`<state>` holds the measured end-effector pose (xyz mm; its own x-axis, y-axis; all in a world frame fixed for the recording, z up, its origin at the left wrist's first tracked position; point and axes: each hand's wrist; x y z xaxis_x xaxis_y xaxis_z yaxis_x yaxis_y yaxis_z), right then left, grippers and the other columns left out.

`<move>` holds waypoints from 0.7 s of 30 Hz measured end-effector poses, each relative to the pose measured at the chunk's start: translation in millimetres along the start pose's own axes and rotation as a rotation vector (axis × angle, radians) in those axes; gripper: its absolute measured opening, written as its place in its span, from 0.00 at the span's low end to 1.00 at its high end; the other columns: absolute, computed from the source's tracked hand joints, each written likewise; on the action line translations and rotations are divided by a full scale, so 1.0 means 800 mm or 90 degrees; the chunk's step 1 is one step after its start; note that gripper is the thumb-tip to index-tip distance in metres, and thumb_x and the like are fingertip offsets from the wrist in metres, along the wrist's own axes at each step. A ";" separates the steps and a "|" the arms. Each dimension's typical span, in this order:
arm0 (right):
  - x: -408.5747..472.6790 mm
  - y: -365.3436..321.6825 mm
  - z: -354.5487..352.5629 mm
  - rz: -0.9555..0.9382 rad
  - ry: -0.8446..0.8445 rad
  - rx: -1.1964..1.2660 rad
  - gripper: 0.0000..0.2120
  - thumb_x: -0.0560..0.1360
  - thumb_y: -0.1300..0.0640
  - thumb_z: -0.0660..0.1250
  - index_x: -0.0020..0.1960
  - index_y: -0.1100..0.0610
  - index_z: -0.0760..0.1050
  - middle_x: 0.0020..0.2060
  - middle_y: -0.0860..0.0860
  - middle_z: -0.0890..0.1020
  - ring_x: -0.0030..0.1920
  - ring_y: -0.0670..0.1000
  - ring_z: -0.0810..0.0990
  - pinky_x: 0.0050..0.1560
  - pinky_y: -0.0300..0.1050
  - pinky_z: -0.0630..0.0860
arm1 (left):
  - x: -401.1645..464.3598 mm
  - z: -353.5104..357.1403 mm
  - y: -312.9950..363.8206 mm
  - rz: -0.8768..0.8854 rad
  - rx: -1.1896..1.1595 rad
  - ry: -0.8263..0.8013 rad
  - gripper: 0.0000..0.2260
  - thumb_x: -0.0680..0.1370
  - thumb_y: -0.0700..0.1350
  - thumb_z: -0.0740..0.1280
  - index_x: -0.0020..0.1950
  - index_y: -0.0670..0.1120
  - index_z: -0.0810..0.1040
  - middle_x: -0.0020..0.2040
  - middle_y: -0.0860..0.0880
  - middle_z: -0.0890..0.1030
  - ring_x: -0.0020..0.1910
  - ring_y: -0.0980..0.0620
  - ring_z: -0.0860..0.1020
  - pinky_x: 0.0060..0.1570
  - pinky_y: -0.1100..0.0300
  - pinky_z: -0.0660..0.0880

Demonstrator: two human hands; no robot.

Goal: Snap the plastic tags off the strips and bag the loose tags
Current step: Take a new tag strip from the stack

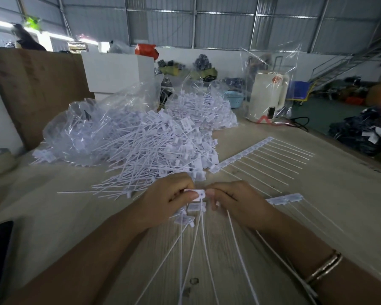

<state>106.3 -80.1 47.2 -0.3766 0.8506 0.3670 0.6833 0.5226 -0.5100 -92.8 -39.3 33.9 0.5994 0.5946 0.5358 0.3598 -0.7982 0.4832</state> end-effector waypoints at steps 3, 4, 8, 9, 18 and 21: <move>-0.001 -0.008 -0.004 -0.002 0.014 0.081 0.23 0.79 0.57 0.60 0.35 0.30 0.74 0.29 0.37 0.78 0.30 0.38 0.76 0.37 0.32 0.70 | 0.003 -0.005 0.003 0.002 -0.031 -0.015 0.09 0.76 0.45 0.62 0.36 0.47 0.71 0.32 0.53 0.69 0.31 0.58 0.67 0.34 0.64 0.64; -0.001 -0.009 -0.003 0.000 0.031 0.127 0.22 0.79 0.58 0.60 0.35 0.34 0.76 0.29 0.40 0.79 0.29 0.40 0.76 0.37 0.32 0.71 | 0.004 -0.006 0.005 -0.003 -0.046 -0.013 0.08 0.76 0.45 0.62 0.36 0.49 0.70 0.31 0.55 0.69 0.30 0.59 0.67 0.33 0.65 0.64; -0.004 -0.012 -0.003 0.035 0.055 0.269 0.15 0.79 0.60 0.60 0.35 0.57 0.78 0.28 0.47 0.79 0.27 0.49 0.76 0.33 0.33 0.71 | 0.004 -0.007 0.008 -0.046 -0.140 -0.014 0.08 0.76 0.45 0.62 0.36 0.49 0.70 0.30 0.56 0.68 0.29 0.60 0.65 0.31 0.69 0.62; -0.005 -0.012 -0.003 0.042 0.046 0.277 0.15 0.79 0.60 0.60 0.36 0.62 0.78 0.27 0.47 0.79 0.28 0.50 0.76 0.33 0.33 0.71 | 0.001 -0.008 0.007 -0.053 -0.154 -0.025 0.09 0.76 0.46 0.62 0.36 0.48 0.70 0.30 0.53 0.68 0.29 0.57 0.65 0.31 0.67 0.63; -0.016 -0.003 -0.018 0.119 0.219 0.483 0.12 0.78 0.55 0.59 0.46 0.56 0.81 0.28 0.52 0.80 0.30 0.50 0.78 0.31 0.38 0.73 | -0.012 -0.027 0.007 -0.079 -0.239 -0.072 0.10 0.77 0.45 0.59 0.36 0.45 0.71 0.33 0.52 0.69 0.33 0.56 0.67 0.35 0.66 0.65; -0.021 0.018 -0.028 0.124 0.250 0.246 0.10 0.78 0.57 0.60 0.53 0.51 0.80 0.32 0.49 0.80 0.31 0.45 0.77 0.35 0.37 0.75 | -0.015 -0.031 -0.001 -0.100 -0.176 -0.025 0.10 0.77 0.45 0.62 0.36 0.47 0.73 0.32 0.54 0.71 0.32 0.58 0.68 0.34 0.68 0.65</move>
<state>136.6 -88.3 51.0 0.0429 0.8863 0.4611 0.4114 0.4049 -0.8166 -118.0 -43.5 44.0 0.5812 0.7000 0.4150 0.2450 -0.6368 0.7310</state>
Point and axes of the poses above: each hand's wrist, its own x-axis towards the middle knuckle, its own z-axis out of the palm, y = z × x
